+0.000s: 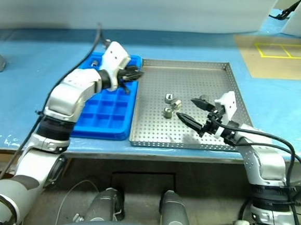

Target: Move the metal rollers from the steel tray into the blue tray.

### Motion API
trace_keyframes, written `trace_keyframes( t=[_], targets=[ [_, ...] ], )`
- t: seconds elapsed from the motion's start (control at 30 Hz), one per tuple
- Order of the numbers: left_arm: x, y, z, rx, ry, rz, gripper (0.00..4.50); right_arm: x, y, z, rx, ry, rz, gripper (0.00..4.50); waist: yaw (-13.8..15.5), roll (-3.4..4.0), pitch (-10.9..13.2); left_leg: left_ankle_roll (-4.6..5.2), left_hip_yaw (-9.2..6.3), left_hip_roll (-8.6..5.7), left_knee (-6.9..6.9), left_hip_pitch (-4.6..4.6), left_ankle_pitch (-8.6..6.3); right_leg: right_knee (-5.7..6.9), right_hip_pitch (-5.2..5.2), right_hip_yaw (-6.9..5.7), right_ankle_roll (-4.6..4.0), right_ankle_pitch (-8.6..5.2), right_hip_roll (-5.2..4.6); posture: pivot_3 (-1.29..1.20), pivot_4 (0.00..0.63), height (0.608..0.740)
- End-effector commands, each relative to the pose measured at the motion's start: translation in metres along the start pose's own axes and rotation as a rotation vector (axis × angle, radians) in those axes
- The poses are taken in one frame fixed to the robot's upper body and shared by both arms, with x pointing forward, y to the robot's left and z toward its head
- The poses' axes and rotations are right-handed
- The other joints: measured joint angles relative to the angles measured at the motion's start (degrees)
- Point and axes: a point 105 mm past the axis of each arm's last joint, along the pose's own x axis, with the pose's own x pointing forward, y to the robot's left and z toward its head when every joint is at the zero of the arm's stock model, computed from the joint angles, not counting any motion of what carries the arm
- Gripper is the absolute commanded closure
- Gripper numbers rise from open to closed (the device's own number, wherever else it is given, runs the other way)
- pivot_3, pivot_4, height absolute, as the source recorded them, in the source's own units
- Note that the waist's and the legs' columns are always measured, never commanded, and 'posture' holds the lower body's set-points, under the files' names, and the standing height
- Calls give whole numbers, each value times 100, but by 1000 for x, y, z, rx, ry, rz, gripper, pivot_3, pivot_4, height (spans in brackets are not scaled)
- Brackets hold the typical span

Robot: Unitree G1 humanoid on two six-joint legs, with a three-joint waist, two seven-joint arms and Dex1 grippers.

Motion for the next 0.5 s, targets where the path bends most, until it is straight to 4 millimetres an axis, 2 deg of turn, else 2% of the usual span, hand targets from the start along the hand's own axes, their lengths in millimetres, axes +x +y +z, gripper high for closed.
trace_keyframes(
  t=[0.03,0.13,0.23,0.43,0.5],
  targets=[
    [-27,34,-1,15,-23,226,3660,11,2,9,-33,-31,52,0,48,0,0,0,0,0,0,-1,0,-1,0,-1,0,0,0,-144,150,740],
    [-46,50,-20,-23,-9,385,3660,18,0,9,-33,-30,82,0,126,0,0,1,-1,-1,1,-7,-1,-3,-1,-3,0,0,-2,-105,150,740],
    [-58,54,-38,-65,11,467,3660,24,0,8,-33,-26,107,0,233,-1,1,1,-2,0,2,-8,-1,-3,-1,-4,0,0,-3,-94,150,740],
    [-61,51,-65,-85,56,490,3660,31,1,9,-33,-26,138,0,419,-2,1,-1,-5,1,4,-12,1,-1,-1,-10,0,0,-5,-73,150,740],
    [-59,51,-68,-79,51,488,3660,31,1,9,-33,-26,140,0,429,-3,1,0,-5,0,4,-12,1,-1,-1,-10,0,0,-6,-77,150,740]
  ],
)
